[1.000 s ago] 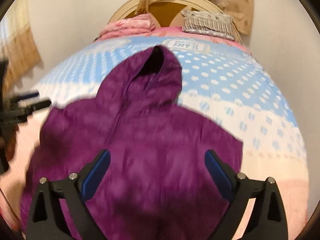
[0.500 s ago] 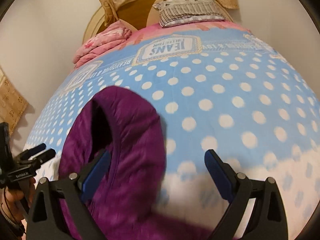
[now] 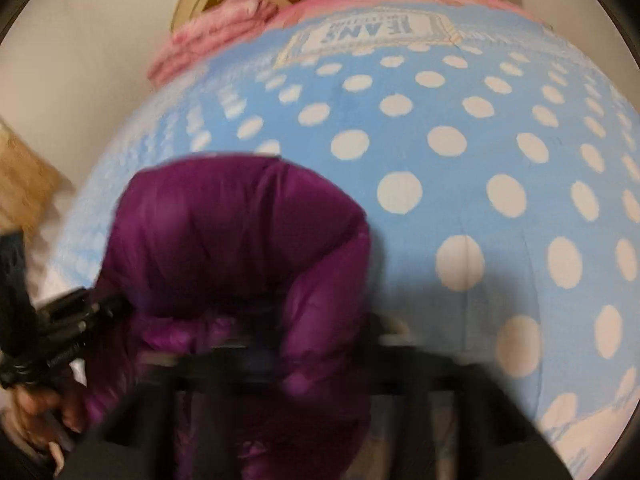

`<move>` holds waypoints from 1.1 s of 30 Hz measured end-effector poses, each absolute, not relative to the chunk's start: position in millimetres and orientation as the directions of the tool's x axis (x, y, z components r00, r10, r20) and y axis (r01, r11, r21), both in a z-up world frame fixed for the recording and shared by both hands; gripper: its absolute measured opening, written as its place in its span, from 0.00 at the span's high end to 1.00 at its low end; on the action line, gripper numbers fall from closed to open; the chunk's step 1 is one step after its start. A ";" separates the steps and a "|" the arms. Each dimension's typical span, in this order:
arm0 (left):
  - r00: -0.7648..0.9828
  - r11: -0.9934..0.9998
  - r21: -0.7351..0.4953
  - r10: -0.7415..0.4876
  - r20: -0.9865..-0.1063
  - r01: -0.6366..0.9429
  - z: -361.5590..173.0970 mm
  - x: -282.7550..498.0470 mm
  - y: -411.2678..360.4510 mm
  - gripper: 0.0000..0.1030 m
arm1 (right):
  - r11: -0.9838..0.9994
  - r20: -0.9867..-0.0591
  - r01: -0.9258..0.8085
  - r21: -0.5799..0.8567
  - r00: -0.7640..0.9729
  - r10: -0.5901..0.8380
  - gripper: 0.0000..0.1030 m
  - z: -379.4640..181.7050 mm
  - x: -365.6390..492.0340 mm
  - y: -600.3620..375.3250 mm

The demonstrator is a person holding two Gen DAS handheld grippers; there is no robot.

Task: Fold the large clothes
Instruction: 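Grasp the jacket hem with both grippers and lift it toward the hood, then carry the hem over the hood with both grippers and lower it onto the bed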

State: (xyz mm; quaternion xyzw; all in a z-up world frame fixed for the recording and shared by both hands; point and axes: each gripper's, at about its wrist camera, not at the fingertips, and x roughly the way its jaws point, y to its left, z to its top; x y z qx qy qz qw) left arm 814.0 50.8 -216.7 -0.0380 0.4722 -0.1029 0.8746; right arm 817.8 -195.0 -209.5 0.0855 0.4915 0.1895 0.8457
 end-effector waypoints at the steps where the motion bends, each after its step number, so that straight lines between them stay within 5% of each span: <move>1: 0.572 0.977 -0.137 -0.208 -0.794 0.165 -208.4 806.9 49.1 0.96 | 0.909 -0.782 -0.253 0.331 0.465 0.414 0.89 -204.2 811.5 -196.6; 12: 0.736 0.955 -0.121 -0.286 -0.613 0.270 -137.4 721.1 61.5 0.97 | 0.915 -0.588 -0.403 -0.005 0.741 0.323 0.91 -137.3 689.0 -211.0; 24: 0.865 0.901 0.146 -0.331 -0.378 0.409 -124.6 563.4 46.6 0.97 | 0.849 -0.464 -0.492 -0.191 0.808 0.364 0.91 -136.0 563.2 -212.0; 27: 0.883 0.866 0.286 -0.300 -0.361 0.411 -136.7 532.5 31.5 0.96 | 0.820 -0.511 -0.530 -0.216 0.777 0.368 0.89 -149.9 549.6 -214.5; 30: 0.908 0.773 0.506 -0.214 -0.360 0.382 -163.0 510.5 8.9 0.95 | 0.819 -0.585 -0.542 -0.190 0.732 0.349 0.78 -163.1 548.0 -227.1; 33: 0.912 0.745 0.556 -0.174 -0.371 0.368 -172.4 505.7 8.2 0.92 | 0.821 -0.622 -0.553 -0.146 0.696 0.359 0.64 -166.6 536.3 -243.6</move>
